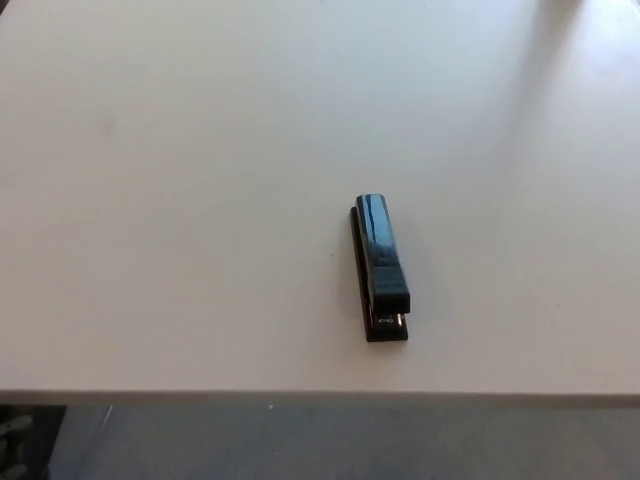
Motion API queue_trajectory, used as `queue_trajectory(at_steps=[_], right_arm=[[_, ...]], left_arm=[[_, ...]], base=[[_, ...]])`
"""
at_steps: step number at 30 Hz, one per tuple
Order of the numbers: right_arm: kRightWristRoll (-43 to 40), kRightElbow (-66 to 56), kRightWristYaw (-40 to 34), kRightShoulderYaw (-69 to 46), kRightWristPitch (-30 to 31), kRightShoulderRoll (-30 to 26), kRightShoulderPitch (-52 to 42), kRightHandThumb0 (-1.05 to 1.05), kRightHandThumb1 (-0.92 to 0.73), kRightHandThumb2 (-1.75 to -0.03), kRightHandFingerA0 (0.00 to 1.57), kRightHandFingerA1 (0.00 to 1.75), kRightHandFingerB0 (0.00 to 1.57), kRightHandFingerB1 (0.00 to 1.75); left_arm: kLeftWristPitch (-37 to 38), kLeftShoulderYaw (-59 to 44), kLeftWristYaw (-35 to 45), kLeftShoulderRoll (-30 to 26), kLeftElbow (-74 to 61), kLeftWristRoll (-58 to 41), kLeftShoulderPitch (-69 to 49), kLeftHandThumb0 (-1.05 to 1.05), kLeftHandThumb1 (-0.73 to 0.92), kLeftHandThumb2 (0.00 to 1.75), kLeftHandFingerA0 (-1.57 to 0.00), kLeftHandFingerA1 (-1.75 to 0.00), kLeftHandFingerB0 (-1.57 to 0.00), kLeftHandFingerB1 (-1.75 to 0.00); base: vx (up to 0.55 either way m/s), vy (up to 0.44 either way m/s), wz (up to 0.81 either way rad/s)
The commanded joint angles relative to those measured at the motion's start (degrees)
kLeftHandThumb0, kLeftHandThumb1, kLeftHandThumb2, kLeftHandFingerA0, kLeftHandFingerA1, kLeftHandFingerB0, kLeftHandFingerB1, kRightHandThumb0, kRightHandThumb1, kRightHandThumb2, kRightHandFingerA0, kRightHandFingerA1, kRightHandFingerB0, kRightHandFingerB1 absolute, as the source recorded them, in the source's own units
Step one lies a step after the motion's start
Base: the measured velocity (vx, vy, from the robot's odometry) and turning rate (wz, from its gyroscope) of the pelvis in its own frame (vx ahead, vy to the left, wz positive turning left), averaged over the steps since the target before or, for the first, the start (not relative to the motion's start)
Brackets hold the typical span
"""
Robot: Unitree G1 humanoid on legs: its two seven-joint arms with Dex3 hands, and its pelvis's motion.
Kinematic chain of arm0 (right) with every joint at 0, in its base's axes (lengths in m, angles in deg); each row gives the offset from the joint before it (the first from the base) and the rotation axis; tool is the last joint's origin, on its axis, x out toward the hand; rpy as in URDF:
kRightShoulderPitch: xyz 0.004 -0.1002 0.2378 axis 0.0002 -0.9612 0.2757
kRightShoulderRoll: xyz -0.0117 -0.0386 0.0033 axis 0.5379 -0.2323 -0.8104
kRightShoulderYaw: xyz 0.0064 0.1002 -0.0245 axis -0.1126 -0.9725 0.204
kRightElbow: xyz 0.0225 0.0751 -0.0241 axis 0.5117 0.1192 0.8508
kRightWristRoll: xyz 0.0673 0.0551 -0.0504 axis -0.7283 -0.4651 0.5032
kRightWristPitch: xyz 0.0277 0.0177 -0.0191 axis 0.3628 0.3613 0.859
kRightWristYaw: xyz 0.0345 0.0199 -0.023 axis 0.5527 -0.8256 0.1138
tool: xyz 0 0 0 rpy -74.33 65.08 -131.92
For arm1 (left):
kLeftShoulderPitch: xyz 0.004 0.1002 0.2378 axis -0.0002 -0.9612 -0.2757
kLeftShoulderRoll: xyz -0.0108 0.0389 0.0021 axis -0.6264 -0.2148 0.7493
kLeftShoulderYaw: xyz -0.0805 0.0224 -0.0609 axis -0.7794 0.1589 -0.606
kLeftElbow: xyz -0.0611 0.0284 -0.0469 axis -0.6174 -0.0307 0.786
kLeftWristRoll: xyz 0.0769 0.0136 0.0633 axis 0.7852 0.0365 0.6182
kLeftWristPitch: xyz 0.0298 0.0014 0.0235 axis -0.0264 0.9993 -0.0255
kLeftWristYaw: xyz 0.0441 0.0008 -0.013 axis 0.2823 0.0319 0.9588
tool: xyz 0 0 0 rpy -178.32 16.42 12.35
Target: The robot uses its right hand to press on the stapler that is in the middle of the desk
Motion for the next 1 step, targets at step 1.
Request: queue_trajectory(at_steps=[1], right_arm=[[-0.2, 0.4, -0.3, -0.3, -1.3, -0.3, 0.7, -0.94, -0.71, -1.12, 0.00, 0.13, 0.00, 0.07]], left_arm=[[-1.8, -0.1, 0.1, -1.1, 0.1, -0.6, 0.5, -0.36, 0.50, 1.09, 0.00, -0.48, 0.00, -0.46]], base=[[0.00, 0.000, 0.00]])
